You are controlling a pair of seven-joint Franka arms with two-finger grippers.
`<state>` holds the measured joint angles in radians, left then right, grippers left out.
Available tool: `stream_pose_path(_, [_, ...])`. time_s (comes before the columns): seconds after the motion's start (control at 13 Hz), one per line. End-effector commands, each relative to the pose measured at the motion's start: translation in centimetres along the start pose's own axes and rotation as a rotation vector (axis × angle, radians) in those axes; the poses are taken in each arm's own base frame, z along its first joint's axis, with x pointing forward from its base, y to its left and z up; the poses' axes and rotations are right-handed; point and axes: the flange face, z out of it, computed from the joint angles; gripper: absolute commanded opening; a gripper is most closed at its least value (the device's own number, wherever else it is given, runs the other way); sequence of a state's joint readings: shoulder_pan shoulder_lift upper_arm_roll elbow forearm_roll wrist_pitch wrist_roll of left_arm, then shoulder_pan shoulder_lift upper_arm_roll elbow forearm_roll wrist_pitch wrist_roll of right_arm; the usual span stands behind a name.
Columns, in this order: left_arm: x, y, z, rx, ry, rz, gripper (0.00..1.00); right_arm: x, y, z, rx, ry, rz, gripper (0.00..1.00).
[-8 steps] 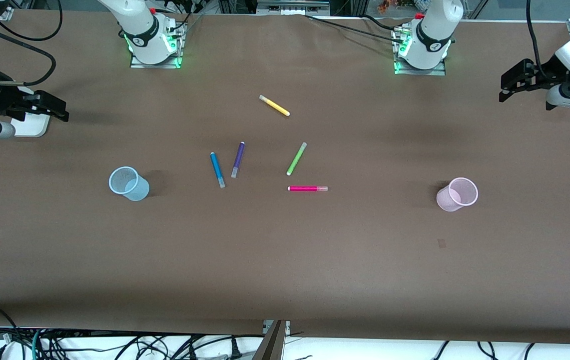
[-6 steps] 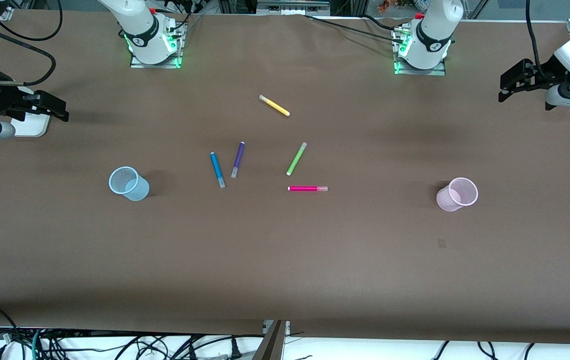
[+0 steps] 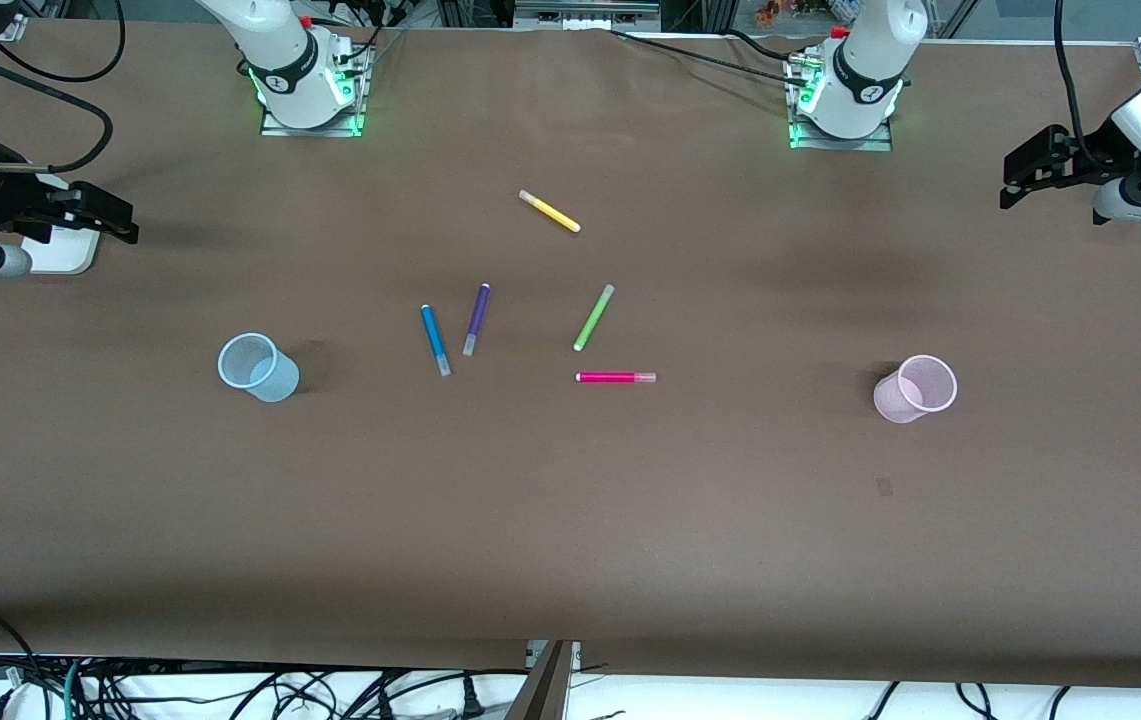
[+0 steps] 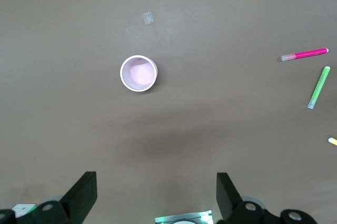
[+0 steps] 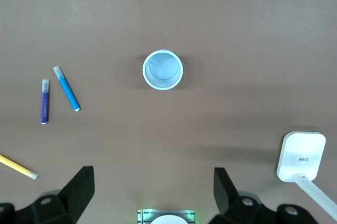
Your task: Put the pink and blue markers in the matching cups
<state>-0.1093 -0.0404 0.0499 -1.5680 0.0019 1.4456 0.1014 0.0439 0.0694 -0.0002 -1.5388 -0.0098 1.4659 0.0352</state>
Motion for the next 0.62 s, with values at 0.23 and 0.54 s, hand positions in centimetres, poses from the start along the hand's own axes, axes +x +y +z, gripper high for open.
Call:
stream_pose_path(0.23, [1.4, 0.1, 1.4, -0.011, -0.039, 0.015, 1.00, 4.2, -5.5, 5.4, -0.005, -0.055, -0.088, 1.00])
stream_pose_path(0.54, [2.0, -1.7, 2.4, -0.016, -0.056, -0.014, 1.00, 7.4, -11.3, 11.7, 0.000, -0.064, -0.171, 1.00])
